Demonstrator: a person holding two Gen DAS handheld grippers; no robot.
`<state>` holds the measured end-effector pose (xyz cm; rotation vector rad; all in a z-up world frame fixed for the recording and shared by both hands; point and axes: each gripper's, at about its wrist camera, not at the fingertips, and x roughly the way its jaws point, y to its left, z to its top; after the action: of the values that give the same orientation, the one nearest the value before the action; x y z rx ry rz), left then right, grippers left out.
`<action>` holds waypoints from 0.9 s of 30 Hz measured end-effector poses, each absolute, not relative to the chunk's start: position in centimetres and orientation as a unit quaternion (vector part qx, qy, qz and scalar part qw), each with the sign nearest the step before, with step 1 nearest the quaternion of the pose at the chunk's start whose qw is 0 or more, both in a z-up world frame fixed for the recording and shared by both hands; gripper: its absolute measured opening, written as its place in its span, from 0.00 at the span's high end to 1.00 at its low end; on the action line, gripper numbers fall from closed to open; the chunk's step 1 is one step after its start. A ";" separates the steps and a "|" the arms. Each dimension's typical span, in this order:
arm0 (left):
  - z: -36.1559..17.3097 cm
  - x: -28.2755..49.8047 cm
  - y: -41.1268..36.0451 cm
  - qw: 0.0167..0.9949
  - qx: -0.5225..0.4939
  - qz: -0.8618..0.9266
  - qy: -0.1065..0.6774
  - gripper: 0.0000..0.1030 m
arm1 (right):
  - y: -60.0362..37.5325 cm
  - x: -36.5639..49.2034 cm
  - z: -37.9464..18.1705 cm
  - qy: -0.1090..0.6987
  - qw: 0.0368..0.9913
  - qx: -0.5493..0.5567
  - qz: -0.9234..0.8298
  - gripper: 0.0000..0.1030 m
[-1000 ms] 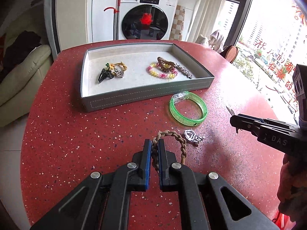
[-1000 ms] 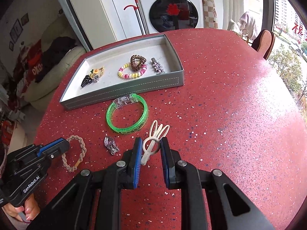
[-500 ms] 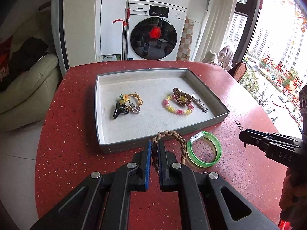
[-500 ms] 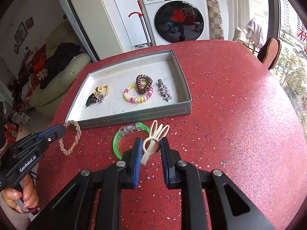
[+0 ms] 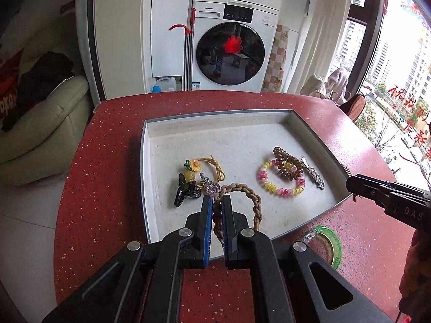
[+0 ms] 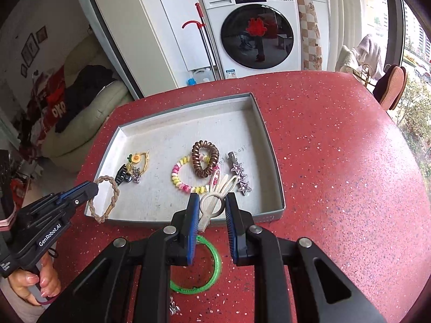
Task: Organize jewelry
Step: 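Carry the braided bracelet and bunny-ear clip into the white tray, then open the right tool to drop the bunny-ear clip while the left tool releases the braided bracelet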
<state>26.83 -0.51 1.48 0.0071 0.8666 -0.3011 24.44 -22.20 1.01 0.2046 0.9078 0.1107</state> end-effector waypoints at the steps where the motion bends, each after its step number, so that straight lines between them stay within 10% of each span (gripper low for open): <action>1: 1.2 27.2 -0.6 0.896 0.005 -0.144 0.421 0.76 | -22.2 24.9 0.8 0.440 0.891 0.098 0.052 0.79; 27: -4.0 30.0 -2.5 0.883 0.063 -0.104 0.454 0.76 | -21.1 29.9 -4.2 0.481 0.872 0.089 0.033 0.79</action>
<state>29.98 -2.50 -3.95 0.1320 0.9442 -0.2174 29.89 -21.15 -4.15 0.1857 1.0047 0.0681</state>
